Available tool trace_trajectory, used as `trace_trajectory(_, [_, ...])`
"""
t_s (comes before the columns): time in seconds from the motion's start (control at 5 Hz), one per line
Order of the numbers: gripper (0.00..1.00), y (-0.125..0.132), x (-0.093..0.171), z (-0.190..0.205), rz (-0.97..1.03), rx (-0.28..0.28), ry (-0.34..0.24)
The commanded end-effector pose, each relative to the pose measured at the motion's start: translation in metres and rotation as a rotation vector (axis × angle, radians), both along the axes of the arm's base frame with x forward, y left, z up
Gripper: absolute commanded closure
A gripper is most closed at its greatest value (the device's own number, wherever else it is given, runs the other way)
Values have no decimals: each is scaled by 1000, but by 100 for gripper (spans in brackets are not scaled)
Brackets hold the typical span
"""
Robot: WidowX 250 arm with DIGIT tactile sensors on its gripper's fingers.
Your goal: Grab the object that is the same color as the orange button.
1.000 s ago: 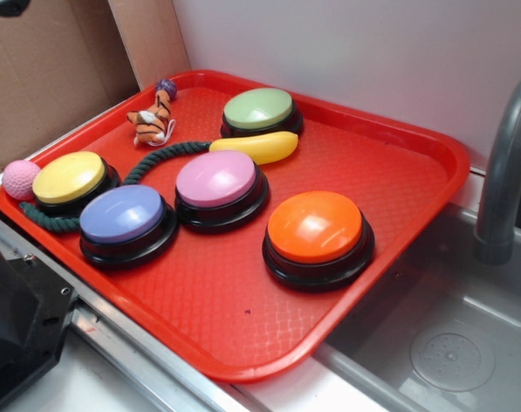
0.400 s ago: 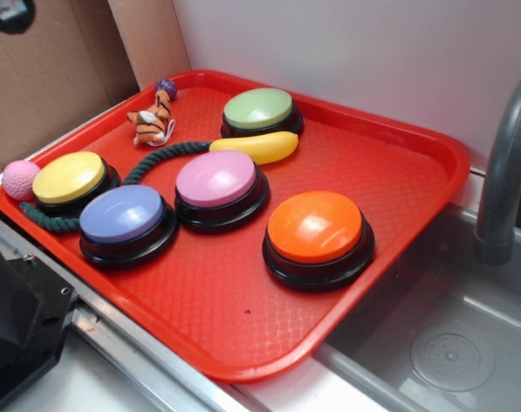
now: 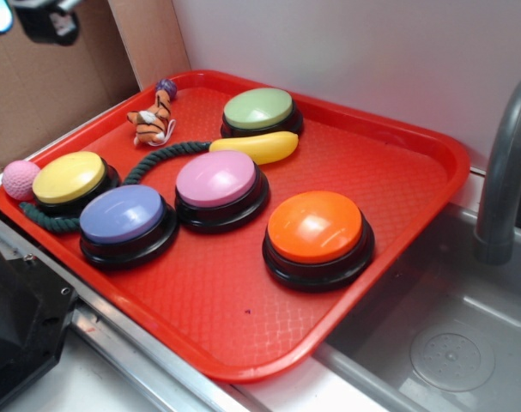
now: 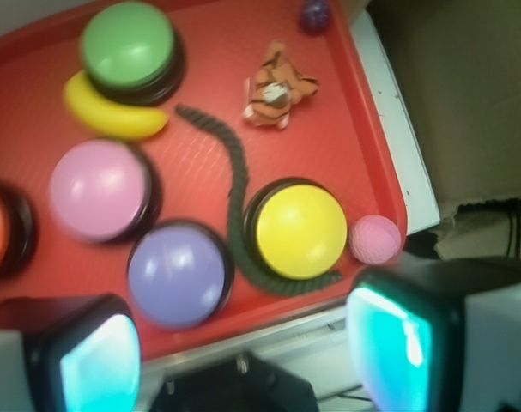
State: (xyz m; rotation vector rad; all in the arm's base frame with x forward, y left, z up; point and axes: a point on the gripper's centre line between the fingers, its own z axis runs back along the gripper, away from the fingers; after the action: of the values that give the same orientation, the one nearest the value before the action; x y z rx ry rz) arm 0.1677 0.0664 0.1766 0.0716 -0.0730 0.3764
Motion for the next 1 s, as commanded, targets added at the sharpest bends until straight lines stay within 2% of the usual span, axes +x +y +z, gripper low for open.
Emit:
trace_trajectory(0.0, [0, 48, 36, -45, 277, 58, -71])
trace_trajectory(0.6, [0, 78, 78, -126, 412, 117, -157])
trace_trajectory(0.8, [0, 82, 89, -152, 367, 80, -195])
